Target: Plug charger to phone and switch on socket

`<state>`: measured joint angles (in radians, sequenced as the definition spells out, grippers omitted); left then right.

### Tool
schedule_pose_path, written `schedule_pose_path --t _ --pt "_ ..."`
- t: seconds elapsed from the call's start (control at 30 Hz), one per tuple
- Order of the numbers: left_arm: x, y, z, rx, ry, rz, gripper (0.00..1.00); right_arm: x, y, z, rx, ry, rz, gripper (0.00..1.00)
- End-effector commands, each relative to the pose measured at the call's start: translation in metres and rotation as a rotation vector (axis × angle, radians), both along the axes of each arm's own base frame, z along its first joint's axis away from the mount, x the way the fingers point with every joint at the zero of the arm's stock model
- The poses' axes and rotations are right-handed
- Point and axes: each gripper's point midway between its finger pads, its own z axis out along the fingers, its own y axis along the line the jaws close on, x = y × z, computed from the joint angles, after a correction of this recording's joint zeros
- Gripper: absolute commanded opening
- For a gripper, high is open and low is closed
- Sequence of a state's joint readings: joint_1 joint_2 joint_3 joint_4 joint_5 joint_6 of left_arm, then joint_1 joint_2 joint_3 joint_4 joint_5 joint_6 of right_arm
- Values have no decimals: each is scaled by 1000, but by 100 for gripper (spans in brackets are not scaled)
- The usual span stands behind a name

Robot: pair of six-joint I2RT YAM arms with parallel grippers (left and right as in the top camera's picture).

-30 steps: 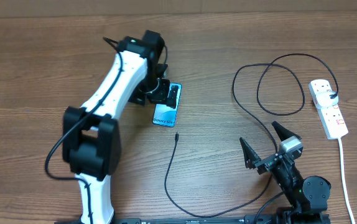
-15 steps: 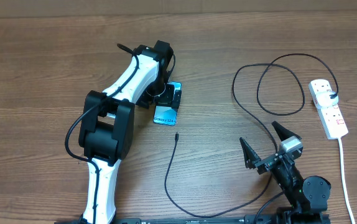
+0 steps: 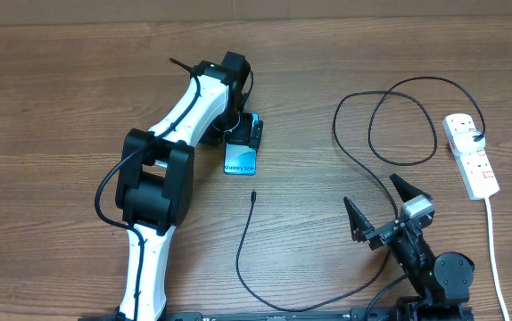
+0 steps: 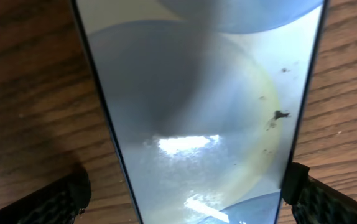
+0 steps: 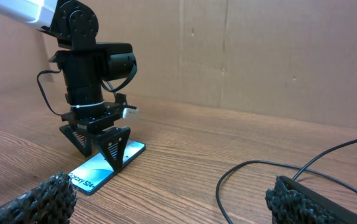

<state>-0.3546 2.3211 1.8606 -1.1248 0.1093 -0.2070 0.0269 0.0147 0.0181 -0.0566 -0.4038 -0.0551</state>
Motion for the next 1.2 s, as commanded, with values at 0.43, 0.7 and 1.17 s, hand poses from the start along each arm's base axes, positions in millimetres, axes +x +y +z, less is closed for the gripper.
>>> schedule_pose_path --t 0.43,0.7,1.17 --pt "3 -25 1 -46 -6 -4 99 -1 1 -2 5 -1 6 100" --pt "-7 -13 -15 44 15 103 100 -1 1 -2 5 -1 7 100" --pt "-22 -5 -32 74 54 109 100 -1 1 -2 5 -1 6 100"
